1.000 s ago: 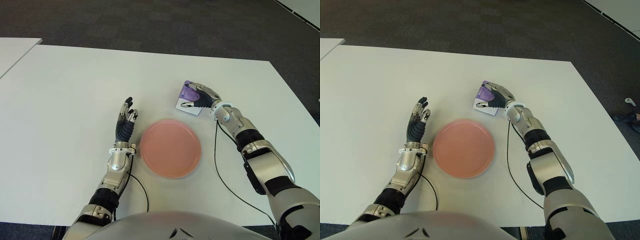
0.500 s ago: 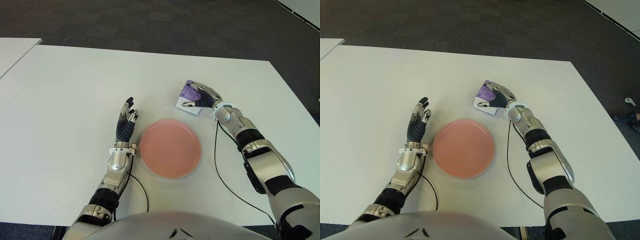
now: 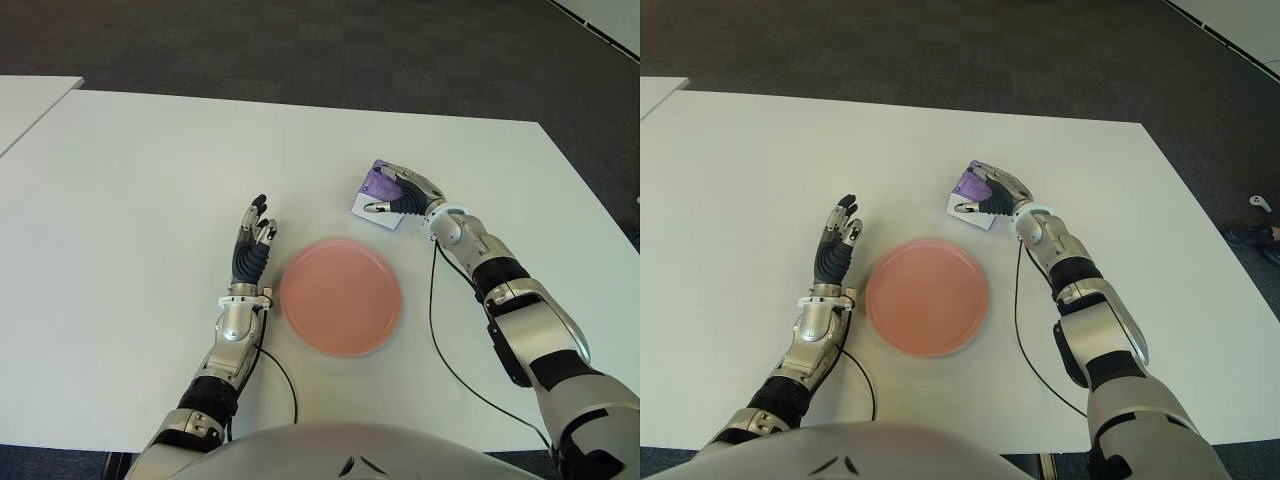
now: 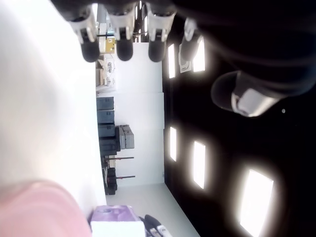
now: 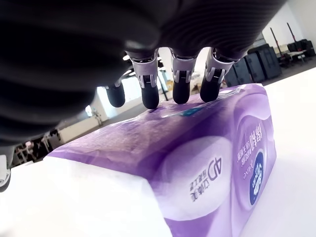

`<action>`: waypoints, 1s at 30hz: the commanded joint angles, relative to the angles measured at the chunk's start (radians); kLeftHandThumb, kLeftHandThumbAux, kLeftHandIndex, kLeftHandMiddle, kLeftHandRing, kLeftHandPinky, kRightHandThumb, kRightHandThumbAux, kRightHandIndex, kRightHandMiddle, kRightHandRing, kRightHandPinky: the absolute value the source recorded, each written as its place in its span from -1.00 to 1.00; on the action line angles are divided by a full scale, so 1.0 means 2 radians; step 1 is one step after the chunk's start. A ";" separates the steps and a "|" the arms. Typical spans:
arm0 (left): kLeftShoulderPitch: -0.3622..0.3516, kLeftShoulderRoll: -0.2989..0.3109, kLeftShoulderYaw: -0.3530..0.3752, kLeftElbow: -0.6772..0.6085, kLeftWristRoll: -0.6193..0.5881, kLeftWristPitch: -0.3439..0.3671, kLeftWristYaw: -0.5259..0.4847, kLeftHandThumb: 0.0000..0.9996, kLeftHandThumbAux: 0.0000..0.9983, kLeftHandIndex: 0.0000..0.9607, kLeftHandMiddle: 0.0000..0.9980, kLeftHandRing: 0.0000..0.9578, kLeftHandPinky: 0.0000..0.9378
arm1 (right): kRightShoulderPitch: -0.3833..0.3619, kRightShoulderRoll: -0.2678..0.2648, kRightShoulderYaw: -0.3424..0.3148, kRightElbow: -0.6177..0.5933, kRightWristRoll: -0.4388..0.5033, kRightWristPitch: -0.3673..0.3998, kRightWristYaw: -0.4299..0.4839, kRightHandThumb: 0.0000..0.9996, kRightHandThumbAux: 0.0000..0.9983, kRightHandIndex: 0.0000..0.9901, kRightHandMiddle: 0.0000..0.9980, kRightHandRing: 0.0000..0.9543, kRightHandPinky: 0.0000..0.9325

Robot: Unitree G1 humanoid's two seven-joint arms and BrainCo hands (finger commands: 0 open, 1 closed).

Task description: Put the tissue paper into the plate.

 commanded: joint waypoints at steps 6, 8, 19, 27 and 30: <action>0.080 0.027 0.008 0.087 0.013 0.006 -0.018 -1.00 -0.23 -1.00 -1.00 -1.00 -1.00 | 0.008 0.008 0.023 0.021 -0.028 -0.006 -0.020 -0.75 -0.13 -1.00 -1.00 -1.00 -1.00; 0.080 0.027 0.008 0.087 0.014 0.001 -0.018 -1.00 -0.22 -1.00 -1.00 -1.00 -1.00 | 0.014 0.009 0.034 0.020 -0.040 -0.007 -0.030 -0.75 -0.11 -1.00 -1.00 -1.00 -1.00; 0.083 0.026 0.005 0.084 0.025 -0.002 -0.008 -1.00 -0.23 -1.00 -1.00 -1.00 -1.00 | 0.026 0.041 0.094 0.084 -0.092 0.003 -0.076 -0.74 0.02 -1.00 -1.00 -1.00 -1.00; 0.083 0.026 0.005 0.089 0.035 -0.003 0.008 -1.00 -0.25 -1.00 -1.00 -1.00 -1.00 | 0.037 0.047 0.119 0.107 -0.103 0.000 -0.088 -0.75 0.01 -1.00 -1.00 -1.00 -1.00; 0.083 0.026 0.004 0.090 0.039 -0.005 0.013 -1.00 -0.25 -1.00 -1.00 -1.00 -1.00 | 0.048 0.050 0.128 0.116 -0.107 0.006 -0.095 -0.75 -0.01 -1.00 -1.00 -1.00 -1.00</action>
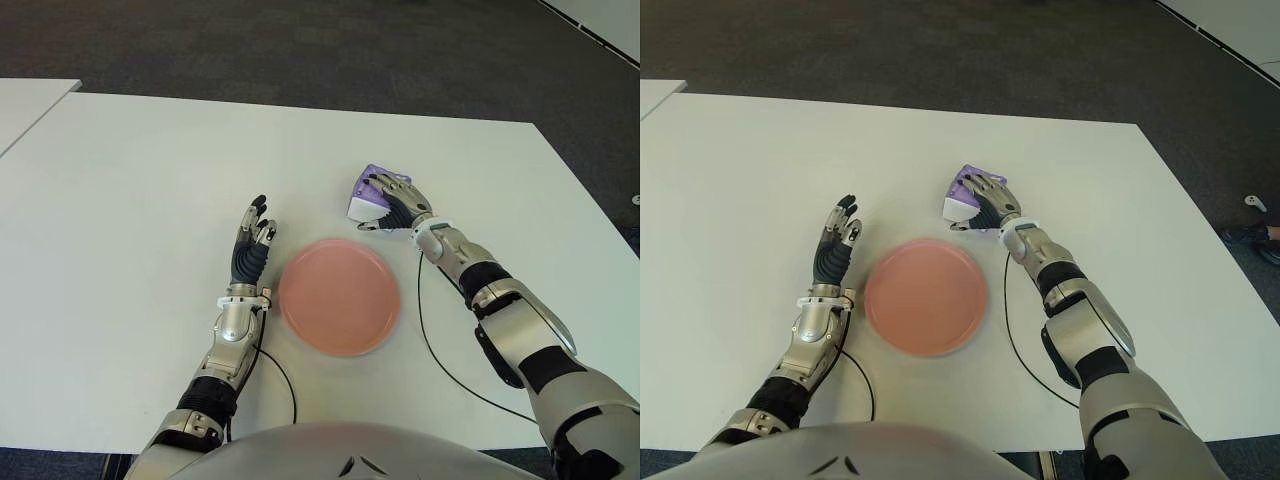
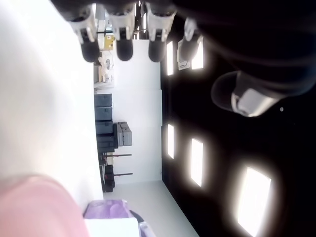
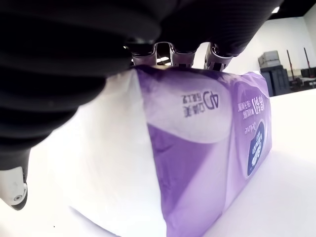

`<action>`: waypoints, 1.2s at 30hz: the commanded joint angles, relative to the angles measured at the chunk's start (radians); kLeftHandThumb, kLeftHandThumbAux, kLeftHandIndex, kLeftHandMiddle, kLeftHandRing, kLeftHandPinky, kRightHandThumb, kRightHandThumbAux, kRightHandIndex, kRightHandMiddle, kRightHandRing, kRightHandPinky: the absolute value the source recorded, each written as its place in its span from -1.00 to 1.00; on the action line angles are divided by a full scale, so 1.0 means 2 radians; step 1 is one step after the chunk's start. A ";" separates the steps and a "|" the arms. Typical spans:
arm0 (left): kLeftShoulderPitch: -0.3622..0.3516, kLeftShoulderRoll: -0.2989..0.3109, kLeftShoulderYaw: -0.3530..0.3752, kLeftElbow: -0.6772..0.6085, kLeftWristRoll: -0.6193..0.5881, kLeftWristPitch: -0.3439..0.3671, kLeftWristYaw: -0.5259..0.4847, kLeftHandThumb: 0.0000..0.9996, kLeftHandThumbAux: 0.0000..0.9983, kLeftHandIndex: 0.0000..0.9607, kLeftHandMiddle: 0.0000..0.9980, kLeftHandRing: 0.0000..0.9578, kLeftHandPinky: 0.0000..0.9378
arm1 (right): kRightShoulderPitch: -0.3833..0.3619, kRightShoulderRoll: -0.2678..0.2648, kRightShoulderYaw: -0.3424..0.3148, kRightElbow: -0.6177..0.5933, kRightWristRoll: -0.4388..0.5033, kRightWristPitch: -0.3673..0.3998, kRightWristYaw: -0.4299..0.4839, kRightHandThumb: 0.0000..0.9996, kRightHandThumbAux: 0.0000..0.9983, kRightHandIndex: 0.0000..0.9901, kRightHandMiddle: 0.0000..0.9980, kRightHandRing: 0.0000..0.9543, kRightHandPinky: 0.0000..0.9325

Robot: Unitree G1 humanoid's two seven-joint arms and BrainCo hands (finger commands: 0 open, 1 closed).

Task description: Put the tissue paper into the plate.

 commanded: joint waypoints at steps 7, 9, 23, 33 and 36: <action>0.084 0.026 0.003 0.088 0.032 -0.002 0.008 -1.00 -0.23 -1.00 -1.00 -1.00 -1.00 | 0.064 0.033 0.046 0.057 -0.030 0.029 0.034 -0.76 -0.02 -1.00 -1.00 -1.00 -1.00; 0.086 0.026 0.003 0.085 0.031 -0.004 0.006 -1.00 -0.23 -1.00 -1.00 -1.00 -1.00 | 0.066 0.036 0.047 0.059 -0.028 0.035 0.036 -0.77 -0.01 -1.00 -1.00 -1.00 -1.00; 0.089 0.027 0.004 0.087 0.031 -0.009 0.007 -1.00 -0.24 -1.00 -1.00 -1.00 -1.00 | 0.069 0.047 0.037 0.071 -0.016 0.066 0.052 -0.82 -0.04 -1.00 -1.00 -1.00 -1.00; 0.085 0.029 0.003 0.088 0.039 -0.011 0.017 -1.00 -0.27 -1.00 -1.00 -1.00 -1.00 | 0.071 0.053 0.013 0.073 0.011 0.078 0.058 -0.84 0.00 -1.00 -1.00 -0.99 -0.77; 0.087 0.028 0.003 0.086 0.042 -0.009 0.022 -1.00 -0.26 -1.00 -1.00 -1.00 -1.00 | 0.072 0.054 0.008 0.073 0.017 0.076 0.060 -0.78 0.06 -0.98 -0.94 -0.77 -0.46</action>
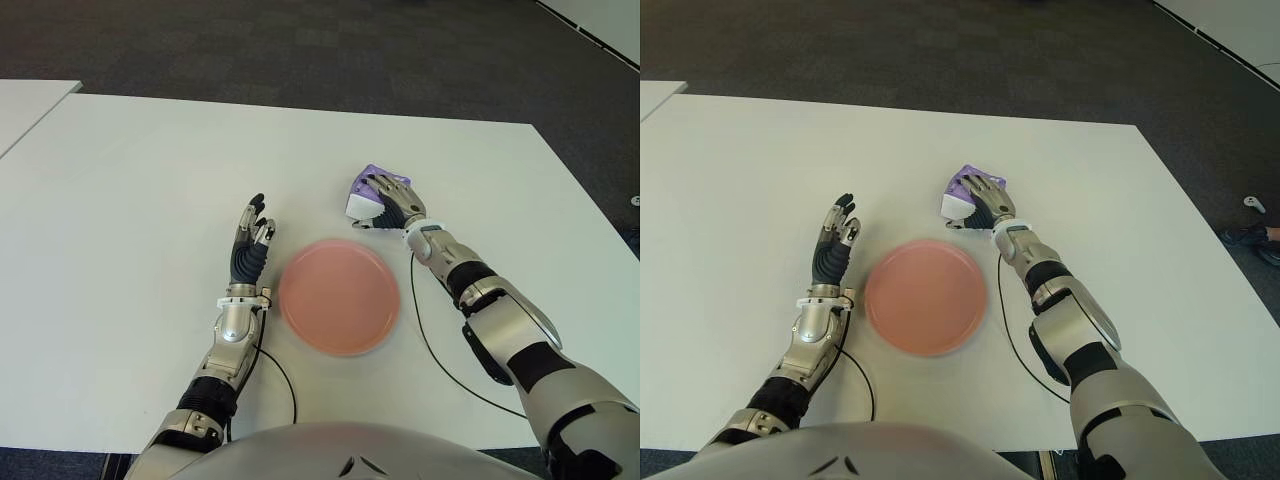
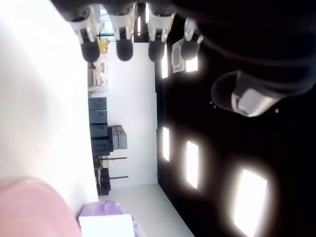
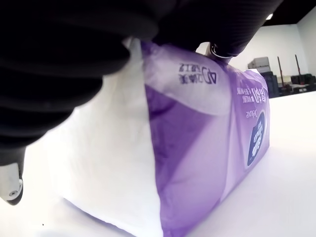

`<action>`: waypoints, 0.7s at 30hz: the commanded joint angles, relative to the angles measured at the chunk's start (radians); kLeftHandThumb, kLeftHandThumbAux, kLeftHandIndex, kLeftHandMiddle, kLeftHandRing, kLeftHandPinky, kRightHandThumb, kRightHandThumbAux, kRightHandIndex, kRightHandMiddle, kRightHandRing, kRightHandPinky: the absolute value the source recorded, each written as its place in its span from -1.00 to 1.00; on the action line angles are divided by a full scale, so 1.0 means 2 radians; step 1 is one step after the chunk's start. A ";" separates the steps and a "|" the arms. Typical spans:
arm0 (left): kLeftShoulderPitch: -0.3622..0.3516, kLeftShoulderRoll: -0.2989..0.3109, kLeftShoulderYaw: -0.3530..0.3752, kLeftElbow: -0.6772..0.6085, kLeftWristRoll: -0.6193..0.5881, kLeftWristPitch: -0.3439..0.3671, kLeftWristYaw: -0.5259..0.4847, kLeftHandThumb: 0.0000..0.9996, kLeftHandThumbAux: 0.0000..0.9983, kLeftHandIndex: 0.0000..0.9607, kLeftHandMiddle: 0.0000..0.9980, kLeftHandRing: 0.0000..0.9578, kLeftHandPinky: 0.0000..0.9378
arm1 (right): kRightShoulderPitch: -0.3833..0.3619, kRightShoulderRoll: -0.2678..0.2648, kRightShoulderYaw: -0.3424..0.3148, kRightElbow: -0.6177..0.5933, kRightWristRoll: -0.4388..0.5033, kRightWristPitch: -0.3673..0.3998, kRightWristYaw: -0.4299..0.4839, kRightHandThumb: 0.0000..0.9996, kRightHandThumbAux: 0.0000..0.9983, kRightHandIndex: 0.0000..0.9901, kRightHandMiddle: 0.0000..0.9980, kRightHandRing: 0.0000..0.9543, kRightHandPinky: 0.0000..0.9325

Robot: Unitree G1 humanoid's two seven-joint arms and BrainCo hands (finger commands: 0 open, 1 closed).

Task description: Put the tissue paper into the plate.

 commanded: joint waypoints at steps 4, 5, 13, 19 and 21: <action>0.088 0.027 0.004 0.083 0.036 0.002 0.013 -1.00 -0.25 -1.00 -1.00 -1.00 -1.00 | 0.080 0.021 0.002 0.049 0.006 0.020 0.073 -0.59 0.13 -0.82 -0.70 -0.46 -0.18; 0.087 0.026 0.004 0.085 0.034 0.002 0.012 -1.00 -0.25 -1.00 -1.00 -1.00 -1.00 | 0.081 0.021 0.001 0.049 0.006 0.017 0.065 -0.52 0.14 -0.75 -0.63 -0.41 -0.14; 0.087 0.028 0.005 0.087 0.034 -0.003 0.011 -1.00 -0.27 -1.00 -1.00 -1.00 -1.00 | 0.099 0.048 -0.005 0.065 0.002 0.035 -0.010 0.39 0.37 -0.16 0.25 0.35 0.49; 0.087 0.029 0.004 0.085 0.037 -0.003 0.015 -1.00 -0.26 -1.00 -1.00 -1.00 -1.00 | 0.107 0.057 -0.019 0.064 0.012 0.034 -0.054 0.48 0.41 -0.12 0.60 0.69 0.82; 0.087 0.029 0.004 0.084 0.038 -0.001 0.016 -1.00 -0.25 -1.00 -1.00 -1.00 -1.00 | 0.109 0.060 -0.019 0.062 0.010 0.033 -0.068 0.49 0.42 -0.11 0.66 0.74 0.85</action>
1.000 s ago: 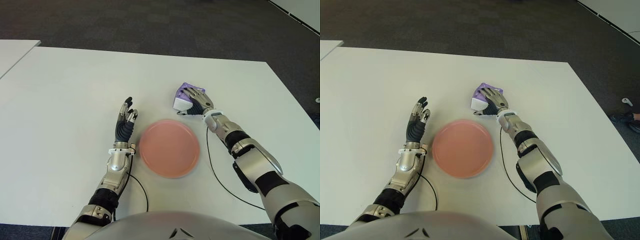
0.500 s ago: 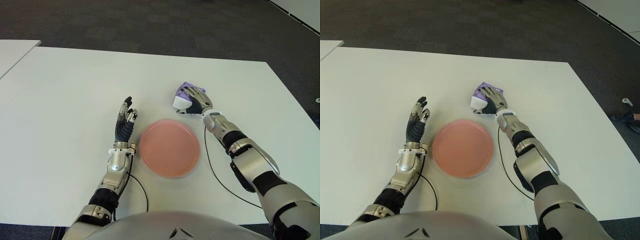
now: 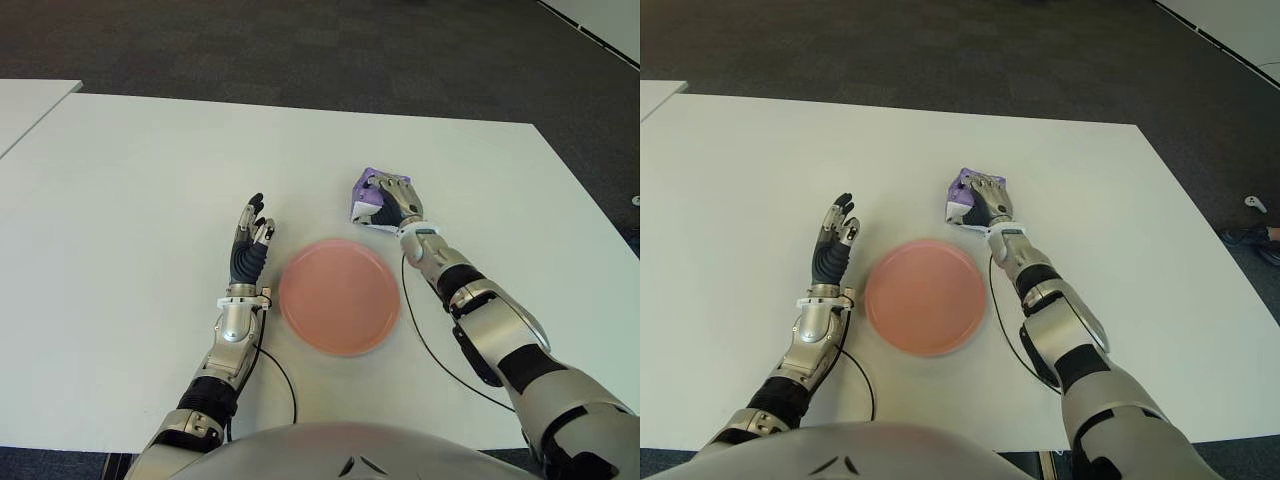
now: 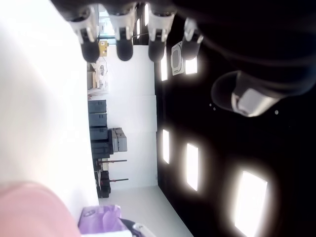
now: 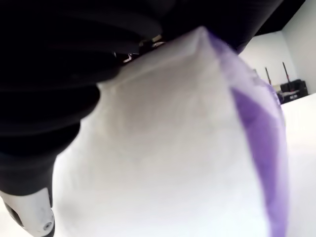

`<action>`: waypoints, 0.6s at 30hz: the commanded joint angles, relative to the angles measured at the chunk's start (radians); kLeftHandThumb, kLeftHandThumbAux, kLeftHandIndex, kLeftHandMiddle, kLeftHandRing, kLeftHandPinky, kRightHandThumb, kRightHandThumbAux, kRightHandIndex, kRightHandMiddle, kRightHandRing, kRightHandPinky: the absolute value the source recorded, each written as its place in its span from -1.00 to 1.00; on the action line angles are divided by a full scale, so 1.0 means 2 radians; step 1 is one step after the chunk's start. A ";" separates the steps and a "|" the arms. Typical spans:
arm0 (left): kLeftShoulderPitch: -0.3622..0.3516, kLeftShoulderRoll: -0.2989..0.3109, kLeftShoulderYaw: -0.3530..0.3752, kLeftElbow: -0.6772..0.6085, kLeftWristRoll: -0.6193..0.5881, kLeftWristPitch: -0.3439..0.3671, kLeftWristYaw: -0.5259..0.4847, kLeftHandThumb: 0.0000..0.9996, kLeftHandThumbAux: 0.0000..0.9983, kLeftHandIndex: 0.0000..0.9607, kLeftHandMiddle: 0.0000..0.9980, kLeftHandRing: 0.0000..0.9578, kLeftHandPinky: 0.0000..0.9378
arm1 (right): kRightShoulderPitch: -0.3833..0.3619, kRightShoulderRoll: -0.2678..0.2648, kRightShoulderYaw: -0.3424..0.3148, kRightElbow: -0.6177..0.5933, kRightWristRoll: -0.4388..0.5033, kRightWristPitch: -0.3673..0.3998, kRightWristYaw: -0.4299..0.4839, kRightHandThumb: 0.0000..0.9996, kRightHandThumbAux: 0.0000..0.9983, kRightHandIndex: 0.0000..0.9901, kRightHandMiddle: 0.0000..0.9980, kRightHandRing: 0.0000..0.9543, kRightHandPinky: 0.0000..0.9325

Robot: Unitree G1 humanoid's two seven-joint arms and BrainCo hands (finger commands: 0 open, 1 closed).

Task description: Put the tissue paper into the plate.

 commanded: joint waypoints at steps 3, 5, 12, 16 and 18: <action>0.089 0.029 0.004 0.081 0.039 0.000 0.016 -1.00 -0.24 -1.00 -1.00 -1.00 -1.00 | 0.099 0.032 0.015 0.049 -0.010 0.026 -0.003 0.50 0.42 -0.11 0.72 0.79 0.87; 0.089 0.029 0.004 0.080 0.041 -0.001 0.021 -1.00 -0.23 -1.00 -1.00 -1.00 -1.00 | 0.099 0.032 0.018 0.048 -0.013 0.026 -0.014 0.50 0.42 -0.11 0.74 0.80 0.87; 0.090 0.033 0.001 0.079 0.048 -0.005 0.031 -1.00 -0.21 -1.00 -1.00 -1.00 -1.00 | 0.099 0.029 0.044 0.046 -0.044 0.031 -0.081 0.50 0.42 -0.11 0.77 0.82 0.82; 0.090 0.033 0.000 0.082 0.044 -0.013 0.026 -1.00 -0.23 -1.00 -1.00 -1.00 -1.00 | 0.096 0.028 0.051 0.046 -0.049 0.032 -0.097 0.50 0.42 -0.11 0.78 0.83 0.83; 0.091 0.032 0.000 0.083 0.043 -0.014 0.023 -1.00 -0.23 -1.00 -1.00 -1.00 -1.00 | 0.095 0.027 0.055 0.046 -0.051 0.031 -0.102 0.50 0.42 -0.11 0.79 0.83 0.83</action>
